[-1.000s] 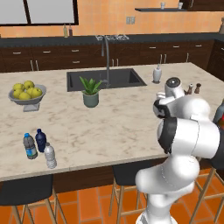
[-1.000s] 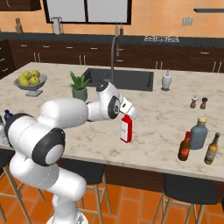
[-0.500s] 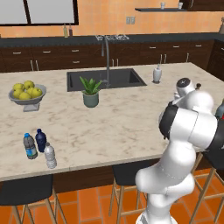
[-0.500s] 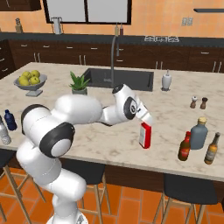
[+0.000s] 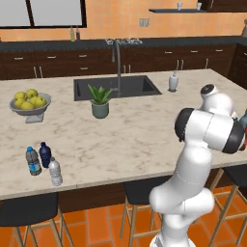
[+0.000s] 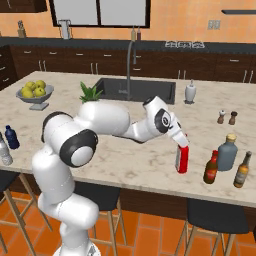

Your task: Move the plastic bottles in the middle to the plastics group, and the glass bottles in the middle to the glass group.

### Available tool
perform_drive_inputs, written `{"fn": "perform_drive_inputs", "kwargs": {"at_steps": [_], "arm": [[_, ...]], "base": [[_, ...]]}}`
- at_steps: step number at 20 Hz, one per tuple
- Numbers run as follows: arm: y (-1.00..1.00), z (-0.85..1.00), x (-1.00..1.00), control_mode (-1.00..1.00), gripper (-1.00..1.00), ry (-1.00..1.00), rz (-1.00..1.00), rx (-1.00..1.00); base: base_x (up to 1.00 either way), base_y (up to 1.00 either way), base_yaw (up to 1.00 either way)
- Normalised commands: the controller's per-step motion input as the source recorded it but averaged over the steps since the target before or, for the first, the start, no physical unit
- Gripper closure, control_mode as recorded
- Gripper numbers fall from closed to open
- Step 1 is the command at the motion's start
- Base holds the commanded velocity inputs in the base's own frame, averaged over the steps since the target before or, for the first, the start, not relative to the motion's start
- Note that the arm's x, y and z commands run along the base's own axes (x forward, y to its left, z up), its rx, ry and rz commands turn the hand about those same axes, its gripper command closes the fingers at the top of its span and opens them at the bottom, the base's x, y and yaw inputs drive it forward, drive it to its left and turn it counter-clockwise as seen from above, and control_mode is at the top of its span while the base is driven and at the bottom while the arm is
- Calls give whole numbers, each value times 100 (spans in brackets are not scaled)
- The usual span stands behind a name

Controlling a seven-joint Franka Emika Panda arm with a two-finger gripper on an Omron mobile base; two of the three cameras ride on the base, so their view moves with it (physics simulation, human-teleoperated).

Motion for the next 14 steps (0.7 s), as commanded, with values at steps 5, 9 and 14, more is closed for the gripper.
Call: {"fn": "perform_drive_inputs", "kwargs": {"at_steps": [5,9,14], "arm": [[-36,0,11,-100,100,0,-15,-1],[-50,0,20,-100,100,3,-12,0],[-39,0,14,-100,100,3,-11,0]], "base": [[0,0,0],[0,0,0],[0,0,0]]}}
